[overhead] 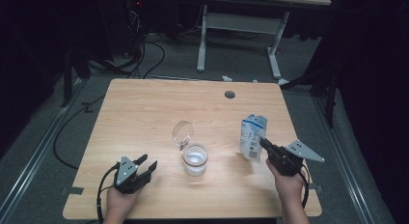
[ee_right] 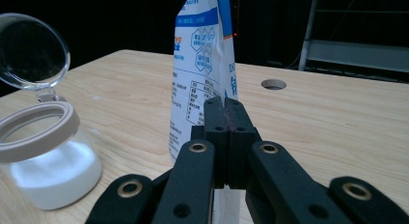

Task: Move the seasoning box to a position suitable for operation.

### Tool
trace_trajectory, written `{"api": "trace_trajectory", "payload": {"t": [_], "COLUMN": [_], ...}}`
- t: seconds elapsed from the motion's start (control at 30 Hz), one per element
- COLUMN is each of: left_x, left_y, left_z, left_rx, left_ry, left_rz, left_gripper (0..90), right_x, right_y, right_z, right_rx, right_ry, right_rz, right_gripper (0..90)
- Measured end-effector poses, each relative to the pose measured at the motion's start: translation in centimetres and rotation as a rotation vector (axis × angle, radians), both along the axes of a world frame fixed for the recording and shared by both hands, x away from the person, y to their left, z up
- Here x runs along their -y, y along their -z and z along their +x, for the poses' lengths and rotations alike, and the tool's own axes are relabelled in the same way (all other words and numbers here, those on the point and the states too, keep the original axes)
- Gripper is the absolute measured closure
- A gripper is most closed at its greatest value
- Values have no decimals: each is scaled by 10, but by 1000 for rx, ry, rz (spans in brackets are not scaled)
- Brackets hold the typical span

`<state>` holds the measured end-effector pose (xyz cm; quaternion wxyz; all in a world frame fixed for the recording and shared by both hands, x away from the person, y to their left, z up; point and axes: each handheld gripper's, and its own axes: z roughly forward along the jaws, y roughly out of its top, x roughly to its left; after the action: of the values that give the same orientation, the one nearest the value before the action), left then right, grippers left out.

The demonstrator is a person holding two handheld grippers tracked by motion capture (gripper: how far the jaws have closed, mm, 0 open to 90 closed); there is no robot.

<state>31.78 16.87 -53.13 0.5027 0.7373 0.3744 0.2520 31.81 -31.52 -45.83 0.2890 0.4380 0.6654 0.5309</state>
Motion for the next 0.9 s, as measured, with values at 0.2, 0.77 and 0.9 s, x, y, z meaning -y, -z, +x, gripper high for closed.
{"api": "trace_trajectory", "payload": {"t": [0.2, 0.77, 0.9], "left_x": [0, -2, -2], "left_y": [0, 0, 0], "left_z": [-1, 0, 0], "left_rx": [3, -5, -6], "left_ry": [22, 12, 13], "left_rz": [-3, -19, -17], "left_gripper": [523, 522, 522], "right_x": [-1, 23, 26], "right_y": [3, 17, 22], "right_z": [4, 14, 17], "right_rx": [1, -3, 1], "right_ry": [14, 79, 93], "right_rz": [-32, -4, 4], "right_gripper": [900, 900, 900]}}
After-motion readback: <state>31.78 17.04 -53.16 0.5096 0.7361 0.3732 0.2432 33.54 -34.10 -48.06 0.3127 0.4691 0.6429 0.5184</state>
